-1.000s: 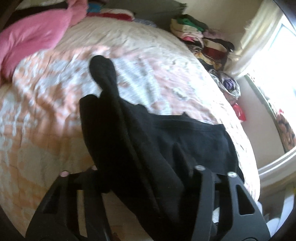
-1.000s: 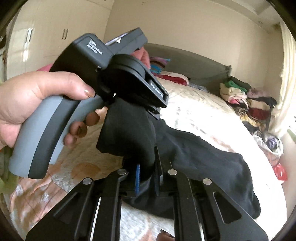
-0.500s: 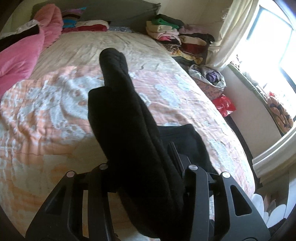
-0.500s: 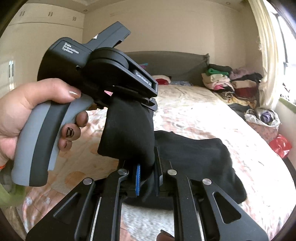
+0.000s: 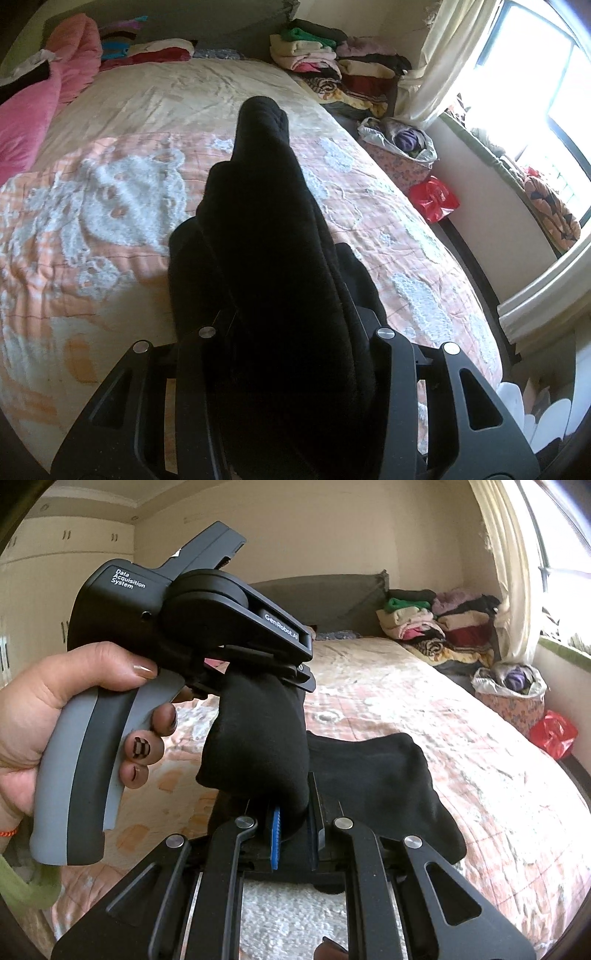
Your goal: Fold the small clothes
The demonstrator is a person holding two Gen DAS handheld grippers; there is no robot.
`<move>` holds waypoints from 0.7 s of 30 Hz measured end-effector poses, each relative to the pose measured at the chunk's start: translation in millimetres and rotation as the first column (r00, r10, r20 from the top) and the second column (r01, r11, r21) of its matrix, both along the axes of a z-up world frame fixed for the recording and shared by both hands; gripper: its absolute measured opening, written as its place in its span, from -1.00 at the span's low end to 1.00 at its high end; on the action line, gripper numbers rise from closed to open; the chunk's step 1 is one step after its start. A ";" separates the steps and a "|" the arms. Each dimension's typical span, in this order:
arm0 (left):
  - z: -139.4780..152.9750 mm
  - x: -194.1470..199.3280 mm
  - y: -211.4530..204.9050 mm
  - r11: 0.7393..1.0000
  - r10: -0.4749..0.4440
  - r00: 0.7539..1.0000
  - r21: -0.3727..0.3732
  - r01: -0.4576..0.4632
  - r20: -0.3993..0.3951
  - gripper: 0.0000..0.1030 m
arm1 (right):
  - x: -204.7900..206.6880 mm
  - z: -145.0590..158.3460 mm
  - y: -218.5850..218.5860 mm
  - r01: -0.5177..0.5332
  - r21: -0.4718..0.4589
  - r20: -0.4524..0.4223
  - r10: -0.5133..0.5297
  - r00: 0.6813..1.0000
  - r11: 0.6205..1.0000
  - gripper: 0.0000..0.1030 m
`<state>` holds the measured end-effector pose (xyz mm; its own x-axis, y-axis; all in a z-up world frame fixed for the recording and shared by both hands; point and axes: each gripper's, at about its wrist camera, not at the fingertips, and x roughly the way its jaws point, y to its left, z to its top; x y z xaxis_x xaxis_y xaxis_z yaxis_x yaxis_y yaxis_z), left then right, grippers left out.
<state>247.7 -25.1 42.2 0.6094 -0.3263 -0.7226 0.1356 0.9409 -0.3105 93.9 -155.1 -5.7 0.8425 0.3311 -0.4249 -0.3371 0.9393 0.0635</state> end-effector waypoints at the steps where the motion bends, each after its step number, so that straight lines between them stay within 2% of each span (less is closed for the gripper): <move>1: -0.1 0.8 -3.8 1.000 -0.003 1.000 0.000 0.003 -0.002 -0.34 | 0.6 -1.1 -2.6 0.004 0.008 -0.005 -0.004 1.000 1.000 -0.80; 6: -7.9 9.3 -28.1 0.999 -0.029 0.999 0.025 0.030 -0.025 -0.34 | 9.7 -8.5 -20.4 0.037 0.057 -0.047 -0.035 0.998 0.998 -0.80; 11: -20.8 21.3 -44.5 0.999 -0.045 0.997 0.014 0.046 -0.062 -0.34 | 16.8 -20.0 -40.8 0.077 0.135 -0.114 -0.062 0.992 0.988 -0.80; 19: -50.5 42.7 -74.1 0.998 -0.054 0.990 0.026 0.057 -0.129 -0.34 | 32.9 -36.8 -72.5 0.152 0.221 -0.227 -0.101 0.969 0.963 -0.80; 21: -59.8 49.1 -78.3 0.999 -0.046 0.987 0.013 0.049 -0.155 -0.24 | 39.3 -42.4 -80.1 0.165 0.242 -0.268 -0.098 0.959 0.956 -0.80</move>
